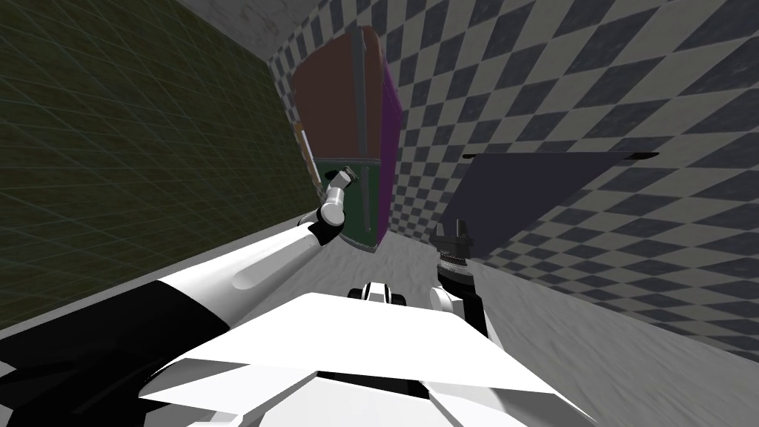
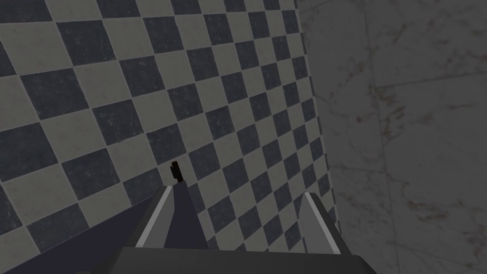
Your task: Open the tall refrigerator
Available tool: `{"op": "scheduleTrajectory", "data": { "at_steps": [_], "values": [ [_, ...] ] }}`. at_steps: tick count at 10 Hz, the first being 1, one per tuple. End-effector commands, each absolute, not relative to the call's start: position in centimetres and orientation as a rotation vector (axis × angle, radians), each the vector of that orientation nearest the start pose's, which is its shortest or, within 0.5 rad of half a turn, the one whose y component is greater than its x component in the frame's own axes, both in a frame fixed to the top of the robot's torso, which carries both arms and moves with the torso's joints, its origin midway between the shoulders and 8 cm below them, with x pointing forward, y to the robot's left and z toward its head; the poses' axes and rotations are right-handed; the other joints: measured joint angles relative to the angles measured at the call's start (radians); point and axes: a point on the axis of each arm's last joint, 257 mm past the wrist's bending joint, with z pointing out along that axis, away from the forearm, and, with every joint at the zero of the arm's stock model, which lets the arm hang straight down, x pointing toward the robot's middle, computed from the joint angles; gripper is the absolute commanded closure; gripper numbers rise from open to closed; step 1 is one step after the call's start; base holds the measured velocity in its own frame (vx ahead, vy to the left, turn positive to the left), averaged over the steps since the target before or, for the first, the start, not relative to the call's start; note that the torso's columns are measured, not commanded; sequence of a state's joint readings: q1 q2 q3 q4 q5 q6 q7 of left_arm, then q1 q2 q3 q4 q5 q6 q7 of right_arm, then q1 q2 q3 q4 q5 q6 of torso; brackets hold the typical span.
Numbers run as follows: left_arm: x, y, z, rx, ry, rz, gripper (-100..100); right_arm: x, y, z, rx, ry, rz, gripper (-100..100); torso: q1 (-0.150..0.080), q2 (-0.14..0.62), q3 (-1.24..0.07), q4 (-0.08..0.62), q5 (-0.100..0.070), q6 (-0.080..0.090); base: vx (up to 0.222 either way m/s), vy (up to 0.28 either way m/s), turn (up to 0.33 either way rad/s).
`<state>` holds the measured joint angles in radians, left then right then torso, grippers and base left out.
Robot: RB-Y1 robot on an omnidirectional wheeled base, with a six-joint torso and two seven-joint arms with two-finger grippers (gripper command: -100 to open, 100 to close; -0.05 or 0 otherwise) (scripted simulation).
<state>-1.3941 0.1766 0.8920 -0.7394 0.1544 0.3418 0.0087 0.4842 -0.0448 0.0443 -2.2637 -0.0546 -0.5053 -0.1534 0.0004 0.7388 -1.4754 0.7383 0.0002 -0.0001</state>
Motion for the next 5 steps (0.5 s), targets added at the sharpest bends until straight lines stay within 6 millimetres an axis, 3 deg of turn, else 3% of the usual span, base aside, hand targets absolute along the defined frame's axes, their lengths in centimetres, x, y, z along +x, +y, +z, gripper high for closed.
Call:
{"op": "scheduleTrajectory", "data": {
  "at_steps": [1, 3, 5],
  "values": [
    [77.5, 25.8, 15.8, -1.606, 0.728, -1.786, -100, 34.9, -26.5, 2.2, 0.725, 0.574, 1.531, 0, 0.001, 0.000, 0.000, 0.000, 0.000, 0.000, 0.010, -0.046, 0.010],
    [77.8, 23.5, 16.2, -1.633, 0.788, -1.812, -100, 34.9, -26.5, 2.2, 0.725, 0.574, 1.531, 0, 0.000, -0.001, -0.001, 0.000, 0.000, 0.000, 0.026, -0.060, 0.018],
    [77.8, 23.5, 16.2, -1.633, 0.788, -1.812, -100, 34.9, -26.5, 2.2, 0.725, 0.574, 1.531, 0, 0.000, -0.001, -0.001, 0.000, 0.000, 0.001, 0.007, -0.030, 0.013]
  ]
}}
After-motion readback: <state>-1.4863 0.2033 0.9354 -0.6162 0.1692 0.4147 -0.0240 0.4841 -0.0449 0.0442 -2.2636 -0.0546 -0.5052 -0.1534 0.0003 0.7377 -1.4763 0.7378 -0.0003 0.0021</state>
